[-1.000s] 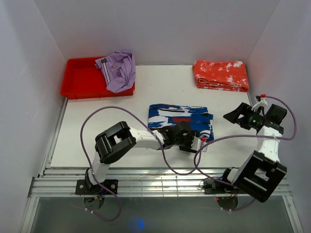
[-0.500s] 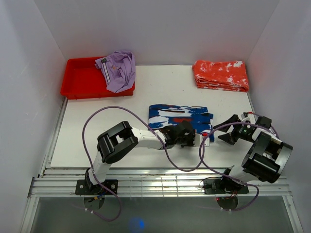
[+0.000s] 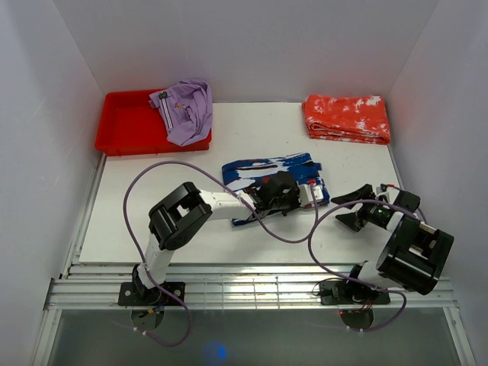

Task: Fold and stack the trousers
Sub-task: Neatly place the folded trousers to the corner

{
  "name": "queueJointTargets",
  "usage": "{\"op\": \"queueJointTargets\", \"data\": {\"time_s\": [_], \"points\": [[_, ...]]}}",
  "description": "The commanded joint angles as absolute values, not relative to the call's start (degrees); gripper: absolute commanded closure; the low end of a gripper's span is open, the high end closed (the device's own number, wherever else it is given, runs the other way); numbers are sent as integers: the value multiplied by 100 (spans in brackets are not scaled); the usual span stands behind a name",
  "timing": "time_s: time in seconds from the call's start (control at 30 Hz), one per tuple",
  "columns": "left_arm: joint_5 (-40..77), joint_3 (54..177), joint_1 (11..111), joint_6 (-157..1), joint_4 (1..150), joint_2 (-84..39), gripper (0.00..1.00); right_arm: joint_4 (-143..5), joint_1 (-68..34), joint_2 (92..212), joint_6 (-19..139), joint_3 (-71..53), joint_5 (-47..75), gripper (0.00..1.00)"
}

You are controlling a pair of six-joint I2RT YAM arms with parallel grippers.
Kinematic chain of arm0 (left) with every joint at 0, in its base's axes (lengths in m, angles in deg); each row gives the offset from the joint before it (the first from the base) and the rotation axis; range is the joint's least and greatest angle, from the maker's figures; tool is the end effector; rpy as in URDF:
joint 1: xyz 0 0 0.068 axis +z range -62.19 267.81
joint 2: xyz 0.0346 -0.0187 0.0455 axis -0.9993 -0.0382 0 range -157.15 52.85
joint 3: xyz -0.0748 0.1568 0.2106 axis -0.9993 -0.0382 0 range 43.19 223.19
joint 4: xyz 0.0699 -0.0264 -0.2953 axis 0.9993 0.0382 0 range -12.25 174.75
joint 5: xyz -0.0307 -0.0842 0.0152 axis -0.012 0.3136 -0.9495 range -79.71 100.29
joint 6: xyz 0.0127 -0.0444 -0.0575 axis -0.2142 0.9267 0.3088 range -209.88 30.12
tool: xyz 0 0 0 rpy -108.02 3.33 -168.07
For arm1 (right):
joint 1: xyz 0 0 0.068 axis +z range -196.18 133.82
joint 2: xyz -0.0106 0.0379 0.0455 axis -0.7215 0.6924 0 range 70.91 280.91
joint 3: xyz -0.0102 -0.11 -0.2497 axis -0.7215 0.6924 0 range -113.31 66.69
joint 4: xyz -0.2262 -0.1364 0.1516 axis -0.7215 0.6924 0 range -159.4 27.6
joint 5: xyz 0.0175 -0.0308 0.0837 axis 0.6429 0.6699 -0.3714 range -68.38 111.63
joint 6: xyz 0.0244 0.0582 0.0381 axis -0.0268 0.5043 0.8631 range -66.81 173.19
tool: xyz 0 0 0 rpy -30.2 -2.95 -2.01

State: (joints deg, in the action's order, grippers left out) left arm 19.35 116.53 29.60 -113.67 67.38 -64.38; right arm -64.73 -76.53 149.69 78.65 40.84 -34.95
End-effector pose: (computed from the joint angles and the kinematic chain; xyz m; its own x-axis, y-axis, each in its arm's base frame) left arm 0.2575 -0.4338 0.1157 0.1003 0.5944 -0.7979 0.9487 0.1846 0.2568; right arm 0.2411 -0.0818 0.0859 -0.7042 0.6866 -0.1809 0.2161 0.4499 0.8665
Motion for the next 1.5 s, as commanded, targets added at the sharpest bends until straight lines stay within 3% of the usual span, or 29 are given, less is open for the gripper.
{"op": "queueJointTargets", "data": {"time_s": [0.0,0.27,0.43,0.63,1.1,1.47], "points": [[2145,11842,2989,-11106,6562,-6185,100,-7685,-7431,14781,8851,4418,-3445,10],[2558,12044,3068,-10544,6755,-6220,100,-11102,-6307,14439,11162,5745,-2278,10],[2988,12098,3121,-10359,6870,-6194,100,-12423,-5534,14587,11147,5852,-1759,10],[3191,12054,3130,-10324,6888,-6176,100,-12855,-5295,14939,11138,5668,-1248,10],[3323,12124,3139,-10245,6922,-6229,100,-12301,-5067,14983,11024,5728,-106,10],[3596,12229,3139,-10227,7019,-6413,100,-12854,-4847,15377,10847,5456,193,10]]}}
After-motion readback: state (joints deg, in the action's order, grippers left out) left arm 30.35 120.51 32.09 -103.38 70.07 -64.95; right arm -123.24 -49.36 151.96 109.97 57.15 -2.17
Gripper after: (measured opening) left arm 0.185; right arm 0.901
